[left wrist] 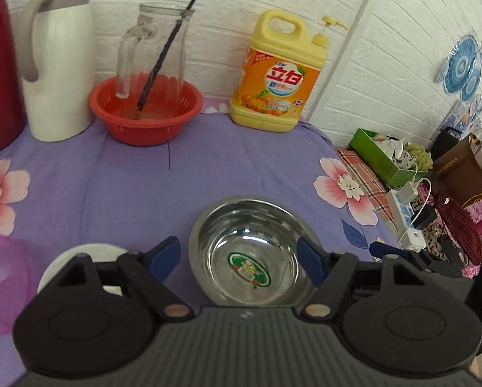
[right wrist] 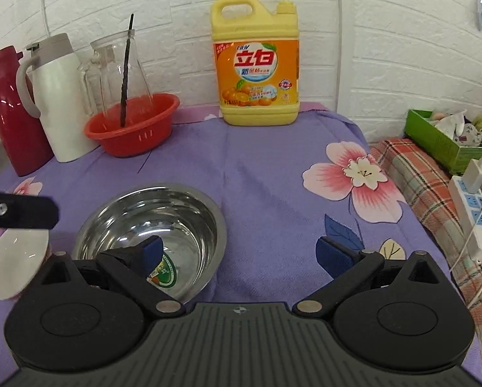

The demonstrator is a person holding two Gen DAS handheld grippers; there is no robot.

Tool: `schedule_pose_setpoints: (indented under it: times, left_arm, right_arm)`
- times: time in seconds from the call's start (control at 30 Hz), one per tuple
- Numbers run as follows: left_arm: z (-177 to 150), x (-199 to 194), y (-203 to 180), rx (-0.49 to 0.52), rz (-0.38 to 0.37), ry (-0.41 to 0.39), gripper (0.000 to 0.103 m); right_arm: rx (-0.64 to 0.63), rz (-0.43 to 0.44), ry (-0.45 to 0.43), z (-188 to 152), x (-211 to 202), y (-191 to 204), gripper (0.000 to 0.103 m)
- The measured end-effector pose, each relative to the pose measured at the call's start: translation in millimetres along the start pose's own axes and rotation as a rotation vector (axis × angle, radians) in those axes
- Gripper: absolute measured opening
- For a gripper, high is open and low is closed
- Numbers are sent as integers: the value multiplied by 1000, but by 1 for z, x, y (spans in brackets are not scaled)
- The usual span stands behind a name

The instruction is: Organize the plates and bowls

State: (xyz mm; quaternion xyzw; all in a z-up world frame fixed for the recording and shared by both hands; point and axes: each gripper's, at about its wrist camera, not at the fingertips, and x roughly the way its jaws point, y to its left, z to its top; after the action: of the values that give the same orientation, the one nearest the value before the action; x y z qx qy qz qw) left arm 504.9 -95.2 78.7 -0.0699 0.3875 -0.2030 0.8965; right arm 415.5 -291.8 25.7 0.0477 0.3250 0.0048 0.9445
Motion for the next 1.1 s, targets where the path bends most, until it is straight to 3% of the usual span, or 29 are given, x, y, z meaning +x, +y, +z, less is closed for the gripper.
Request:
schedule_pose_setpoints:
  times: [0.2,0.3,0.47,0.6,0.67,0.7,0.77,0.8,1.1]
  left_arm:
    - [12,58,2,65,8,92,70]
    - [12,73,4,96,53,109,70]
    - [9,95,14,76,74,171,69]
    - [1,106,11,112,110,203,59]
    - [-2,106,7,141,128,197,48]
    - [-3,106,3,165,136,198,43]
    - [-4,105,0,166,120,204,38]
    - [-5,104,-2,156,115,207,37]
    - [-4,66,-18,157,108,161,37]
  right_arm:
    - [48,37,33,-4,14,-6,103]
    - [55,46,50,-9,24,-2,103]
    - [61,52,57,-15,37,8,103]
    - [32,26,46,-20,41,17,103]
    - [-6,16,42,-21,41,22,103]
    - [-18,17,41,-21,41,24,99]
    - [-18,50,48,-20,40,26,83]
    - [-6,85,59,-19,39,27,82]
    - [-17,77,23,-8,15,32,86]
